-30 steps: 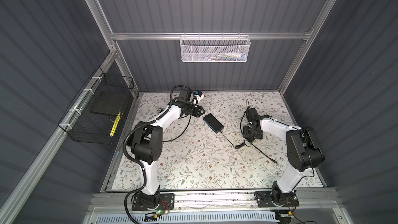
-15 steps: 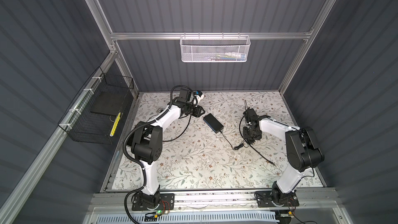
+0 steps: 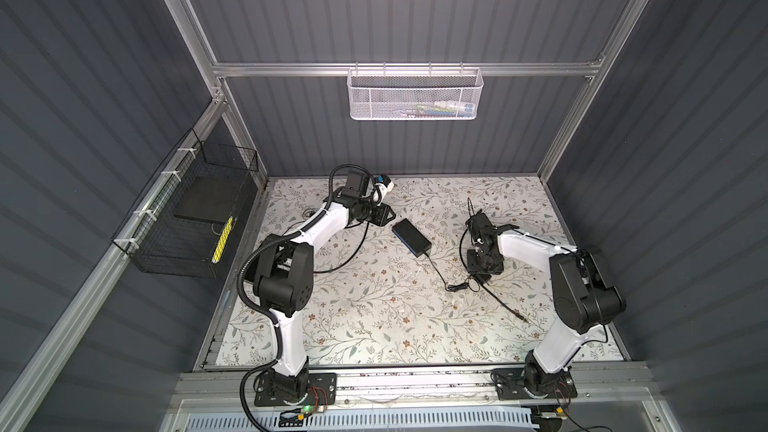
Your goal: Insert the plug into the switch port
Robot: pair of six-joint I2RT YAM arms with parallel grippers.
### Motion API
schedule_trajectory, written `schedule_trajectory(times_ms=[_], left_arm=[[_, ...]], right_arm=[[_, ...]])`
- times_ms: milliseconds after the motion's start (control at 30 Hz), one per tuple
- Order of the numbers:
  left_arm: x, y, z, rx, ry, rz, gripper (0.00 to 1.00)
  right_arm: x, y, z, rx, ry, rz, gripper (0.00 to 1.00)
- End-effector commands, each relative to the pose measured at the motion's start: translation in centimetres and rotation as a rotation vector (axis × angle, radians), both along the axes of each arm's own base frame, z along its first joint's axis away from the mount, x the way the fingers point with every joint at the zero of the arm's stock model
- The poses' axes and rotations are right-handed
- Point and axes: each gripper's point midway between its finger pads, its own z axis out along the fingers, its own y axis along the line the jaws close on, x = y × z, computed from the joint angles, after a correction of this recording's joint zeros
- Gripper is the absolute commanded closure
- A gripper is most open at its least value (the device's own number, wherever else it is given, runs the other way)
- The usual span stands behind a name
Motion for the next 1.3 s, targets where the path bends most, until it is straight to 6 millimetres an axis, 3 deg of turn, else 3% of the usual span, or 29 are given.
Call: schedule_trajectory(times_ms=[0,133,267,500,667,800,967,1100,1267], left_arm=[[-0.5,-0.3,0.5,-0.006,-0.009,-0.027,0.66],[-0.6,-0.3,0.3,-0.005,-0.004,-0.030,0.67],[-0.7,-0.1,0.3,0.001,-0.007,-0.029,0.67],[-0.7,-0.1,0.3,0.002,-0.009,-0.029,0.67],[-0.8,0.0,0.4,0.003,-0.015,-0.023,0.68],[-0.7,0.0,0.5,-0.001,-0.021,-0.022,0.68],[-0.5,0.2,0.8,-0.006,-0.031,-0.004,0.68],[-0.4,0.9,1.1,-0.002,-0.038,0.021,0.67],[-0.7,2.0,1.5,0.016,-0.047,0.049,0.67]], right_arm=[[-1.4,0.3,-0.4,0.017,0.036,-0.017,0.46],[-1.6,1.0,-1.0,0.022,0.047,-0.018,0.51],[-1.3,1.0,-1.0,0.004,0.032,-0.020,0.63],[0.1,0.9,0.7,-0.020,-0.004,0.010,0.78],[1.7,1.3,3.0,-0.028,-0.047,0.046,0.80],[4.4,2.6,5.7,0.000,-0.107,0.093,0.80],[9.8,5.6,7.9,0.061,-0.184,0.149,0.79],[13.5,7.9,7.0,0.100,-0.187,0.185,0.79],[16.8,9.3,4.3,0.115,-0.161,0.205,0.79]])
